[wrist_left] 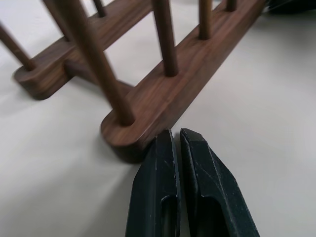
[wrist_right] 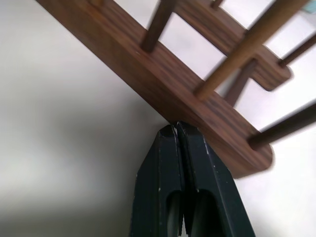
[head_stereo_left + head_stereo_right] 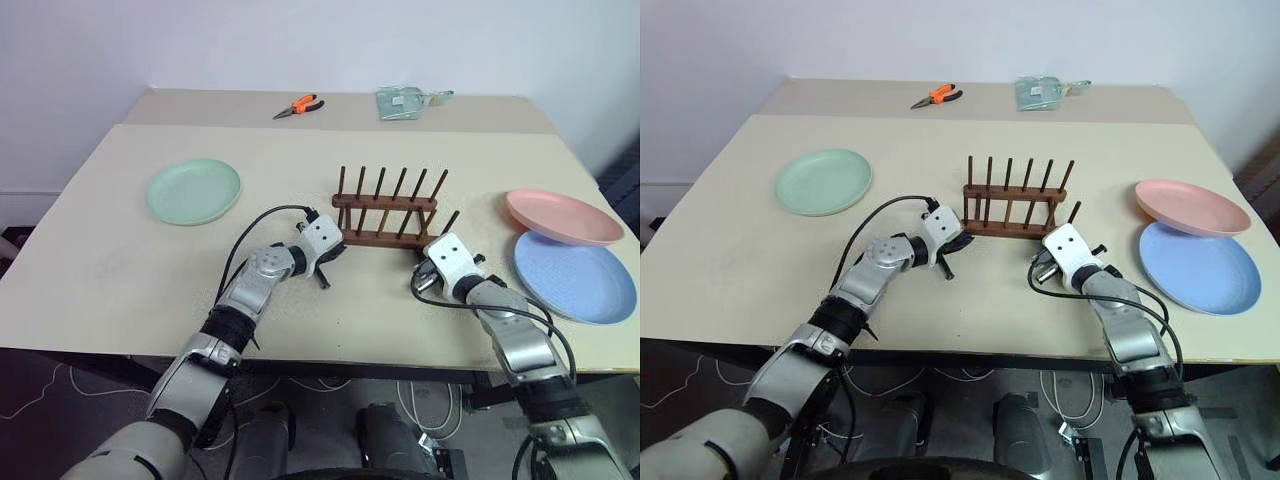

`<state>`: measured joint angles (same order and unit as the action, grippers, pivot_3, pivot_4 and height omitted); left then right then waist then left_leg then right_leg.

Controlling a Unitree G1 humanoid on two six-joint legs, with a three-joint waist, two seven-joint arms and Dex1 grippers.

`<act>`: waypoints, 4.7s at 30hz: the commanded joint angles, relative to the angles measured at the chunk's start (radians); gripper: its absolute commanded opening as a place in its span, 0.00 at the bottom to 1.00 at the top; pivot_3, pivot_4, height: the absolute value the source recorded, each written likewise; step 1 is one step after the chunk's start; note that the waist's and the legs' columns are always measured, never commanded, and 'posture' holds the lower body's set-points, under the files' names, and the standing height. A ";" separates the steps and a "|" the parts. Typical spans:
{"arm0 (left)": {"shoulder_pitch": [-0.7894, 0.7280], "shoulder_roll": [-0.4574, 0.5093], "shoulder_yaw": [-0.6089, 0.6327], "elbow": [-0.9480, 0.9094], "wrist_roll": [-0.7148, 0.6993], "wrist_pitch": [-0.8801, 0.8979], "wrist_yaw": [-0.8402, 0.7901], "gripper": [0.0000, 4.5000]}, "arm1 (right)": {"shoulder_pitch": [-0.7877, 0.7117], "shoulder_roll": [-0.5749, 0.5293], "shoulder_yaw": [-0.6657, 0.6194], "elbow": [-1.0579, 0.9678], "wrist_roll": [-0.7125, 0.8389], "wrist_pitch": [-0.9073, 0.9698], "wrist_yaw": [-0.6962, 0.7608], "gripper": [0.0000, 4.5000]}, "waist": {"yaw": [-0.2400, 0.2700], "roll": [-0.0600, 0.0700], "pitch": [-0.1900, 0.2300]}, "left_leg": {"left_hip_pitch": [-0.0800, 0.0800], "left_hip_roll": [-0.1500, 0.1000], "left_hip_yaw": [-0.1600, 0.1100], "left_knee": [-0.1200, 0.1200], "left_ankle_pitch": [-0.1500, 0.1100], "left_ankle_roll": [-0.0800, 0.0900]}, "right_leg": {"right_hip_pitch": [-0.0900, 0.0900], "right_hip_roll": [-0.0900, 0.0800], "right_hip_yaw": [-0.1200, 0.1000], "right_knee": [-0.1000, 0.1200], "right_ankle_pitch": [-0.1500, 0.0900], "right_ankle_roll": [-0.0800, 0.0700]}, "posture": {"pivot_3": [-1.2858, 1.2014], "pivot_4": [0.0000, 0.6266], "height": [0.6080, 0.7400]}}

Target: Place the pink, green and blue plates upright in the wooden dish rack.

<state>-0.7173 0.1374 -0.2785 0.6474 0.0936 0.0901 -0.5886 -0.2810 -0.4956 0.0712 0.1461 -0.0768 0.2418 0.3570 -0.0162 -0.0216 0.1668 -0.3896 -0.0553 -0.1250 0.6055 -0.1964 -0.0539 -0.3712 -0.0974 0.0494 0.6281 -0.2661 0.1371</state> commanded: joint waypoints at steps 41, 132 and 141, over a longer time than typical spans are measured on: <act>0.160 0.113 0.130 -0.462 -0.156 -0.114 -0.060 0.03 | -0.039 -0.351 -0.268 -0.186 -0.018 -0.189 -0.037 0.01 | -0.006 0.008 0.005 | -0.019 0.000 0.004 0.006 -0.004 0.002 | -0.019 0.000 0.003 0.002 0.003 0.002 | 0.52 0.24 1.00; -0.154 0.090 0.675 -0.464 -0.664 0.509 0.489 0.01 | -0.125 -0.229 0.075 -0.623 0.217 0.106 0.323 1.00 | 0.026 -0.008 0.015 | -0.025 -0.002 -0.002 0.007 -0.004 0.002 | -0.022 -0.001 -0.001 0.000 0.004 0.004 | 0.52 0.24 1.00; -0.145 0.002 0.486 -0.743 -0.676 0.696 0.559 0.01 | -0.394 -0.141 0.279 -0.278 -0.293 -0.199 0.085 1.00 | 0.002 -0.008 0.015 | -0.025 -0.002 -0.001 0.007 -0.004 0.001 | -0.023 0.000 -0.001 0.002 0.004 0.003 | 0.52 0.24 1.00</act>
<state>-0.8576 0.1319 0.1940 -0.0360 -0.5678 0.7714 -0.0466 -0.6575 -0.6427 0.3475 -0.1575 -0.3062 0.0901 0.4813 -0.0141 -0.0292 0.1816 -0.4141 -0.0569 -0.1261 0.6117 -0.1999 -0.0531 -0.3943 -0.0979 0.0488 0.6297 -0.2620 0.1404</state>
